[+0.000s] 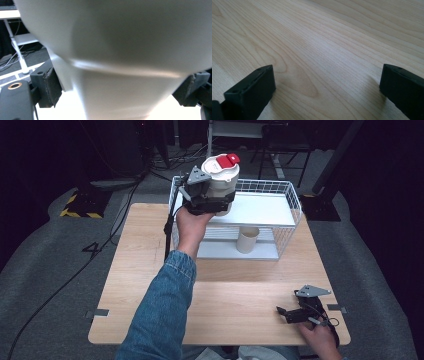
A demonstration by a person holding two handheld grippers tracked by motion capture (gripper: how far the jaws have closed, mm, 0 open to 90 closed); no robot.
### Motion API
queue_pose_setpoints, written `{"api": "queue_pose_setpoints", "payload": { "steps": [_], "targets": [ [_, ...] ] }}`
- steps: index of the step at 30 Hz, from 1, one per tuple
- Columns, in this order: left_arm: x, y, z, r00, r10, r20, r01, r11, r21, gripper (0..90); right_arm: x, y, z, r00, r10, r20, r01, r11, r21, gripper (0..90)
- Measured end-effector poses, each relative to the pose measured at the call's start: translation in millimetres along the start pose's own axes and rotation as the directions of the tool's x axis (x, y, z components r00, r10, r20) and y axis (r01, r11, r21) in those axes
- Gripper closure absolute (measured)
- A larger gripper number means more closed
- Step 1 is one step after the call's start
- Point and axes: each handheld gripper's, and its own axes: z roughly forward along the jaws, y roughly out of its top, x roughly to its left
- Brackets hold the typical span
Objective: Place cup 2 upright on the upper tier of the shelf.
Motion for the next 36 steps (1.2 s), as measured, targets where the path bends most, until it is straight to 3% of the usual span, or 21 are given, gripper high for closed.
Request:
{"api": "queue_pose_setpoints", "payload": {
  "steps": [9,16,23,36],
  "targets": [
    [1.6,2.6,26.7,0.9997,-0.019,-0.017,0.019,0.9997,-0.013,13.6,0.0,0.0,0.0,1.0000,-0.001,0.000,0.001,1.000,-0.001,0.2],
    [6.7,1.7,37.0,0.9990,-0.009,-0.044,0.009,0.9999,0.013,13.6,0.0,0.1,0.0,1.0000,0.000,0.000,0.000,1.000,-0.001,0.2],
    [12.6,-7.0,48.2,0.9980,-0.026,-0.058,0.026,0.9996,0.007,13.6,-0.1,0.0,0.1,1.0000,-0.002,0.000,0.002,1.000,-0.001,0.3],
    [12.5,-17.5,60.7,0.9960,-0.039,-0.080,0.042,0.9985,0.036,13.6,-0.1,0.0,0.1,1.0000,-0.001,0.000,0.001,1.000,-0.001,0.3]
  ]
}}
